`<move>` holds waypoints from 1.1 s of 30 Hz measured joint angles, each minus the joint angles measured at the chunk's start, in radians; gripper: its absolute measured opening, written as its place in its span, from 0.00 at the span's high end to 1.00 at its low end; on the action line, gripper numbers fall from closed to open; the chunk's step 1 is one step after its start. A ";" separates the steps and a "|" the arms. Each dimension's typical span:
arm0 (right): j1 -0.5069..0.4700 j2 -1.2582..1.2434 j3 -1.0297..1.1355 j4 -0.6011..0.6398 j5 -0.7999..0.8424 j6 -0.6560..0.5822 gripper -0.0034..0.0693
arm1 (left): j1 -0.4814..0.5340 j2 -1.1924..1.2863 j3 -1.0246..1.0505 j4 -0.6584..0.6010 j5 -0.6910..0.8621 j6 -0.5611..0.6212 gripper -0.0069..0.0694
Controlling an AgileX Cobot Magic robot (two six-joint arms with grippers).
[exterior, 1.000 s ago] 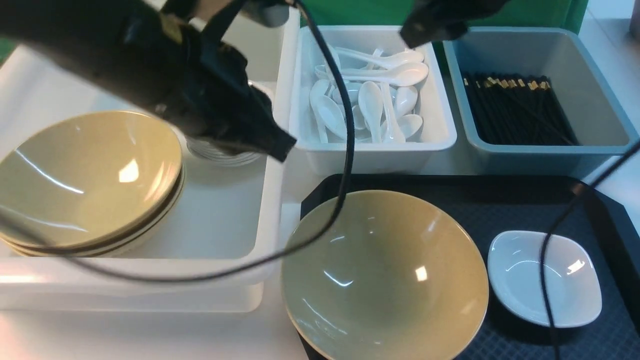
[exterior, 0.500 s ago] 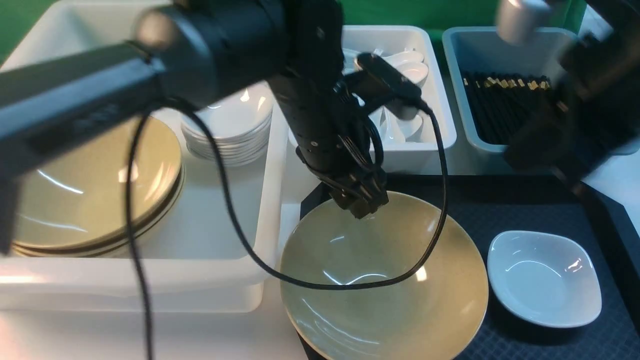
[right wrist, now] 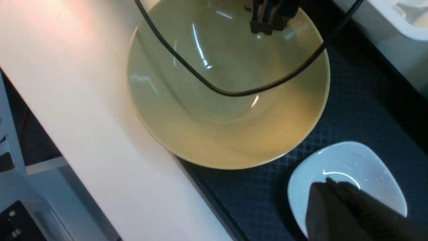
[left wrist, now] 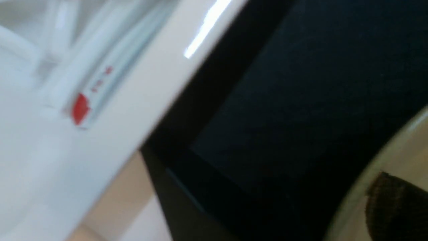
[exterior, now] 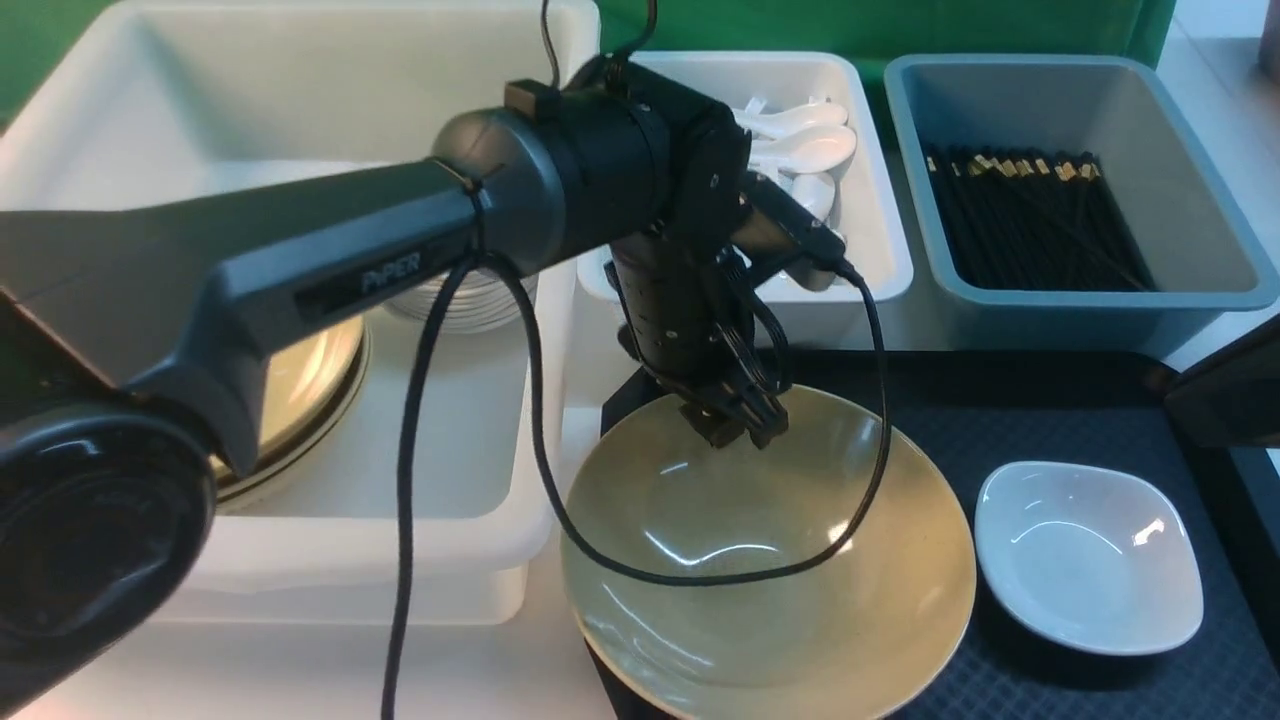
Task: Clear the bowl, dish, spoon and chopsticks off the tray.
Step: Use the left arm to grab the yellow noodle bowl on the left, then use the left arm to put the noodle bowl into the large storage box on the left
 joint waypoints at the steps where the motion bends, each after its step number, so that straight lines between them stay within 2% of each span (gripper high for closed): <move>1: 0.000 0.002 0.002 0.000 0.000 0.000 0.91 | 0.000 0.004 -0.003 -0.002 0.010 0.005 0.66; 4: 0.000 0.005 0.003 0.000 0.000 0.000 0.91 | 0.001 -0.011 -0.007 -0.046 0.037 -0.004 0.78; 7: 0.000 0.011 0.004 0.000 -0.016 0.000 0.91 | 0.000 -0.050 -0.016 -0.070 0.060 -0.004 0.85; 11: 0.000 0.012 0.004 0.000 -0.070 0.015 0.91 | 0.025 -0.140 -0.035 -0.138 0.087 0.019 0.90; 13: 0.000 0.025 -0.001 0.010 -0.102 0.031 0.91 | 0.093 -0.216 -0.047 -0.225 0.098 0.042 0.89; 18: 0.002 0.076 -0.057 0.047 -0.107 0.024 0.91 | 0.334 -0.367 -0.037 -0.383 0.175 0.056 0.90; 20: 0.017 0.100 -0.088 0.079 -0.113 0.008 0.91 | 0.445 -0.436 -0.011 -0.401 0.193 0.056 0.90; 25: 0.122 0.145 -0.141 0.132 -0.157 -0.043 0.90 | 0.725 -0.597 0.078 -0.433 0.197 0.049 0.90; 28: 0.200 0.176 -0.148 0.139 -0.183 -0.082 0.90 | 0.939 -0.675 0.156 -0.467 0.176 0.047 0.90; 29: 0.209 0.180 -0.148 0.139 -0.185 -0.082 0.90 | 0.963 -0.681 0.166 -0.469 0.173 0.047 0.90; 31: 0.252 0.206 -0.148 0.140 -0.196 -0.098 0.90 | 1.093 -0.706 0.219 -0.509 0.150 0.053 0.90; 33: 0.262 0.218 -0.148 0.141 -0.198 -0.103 0.90 | 1.143 -0.709 0.251 -0.520 0.136 0.060 0.90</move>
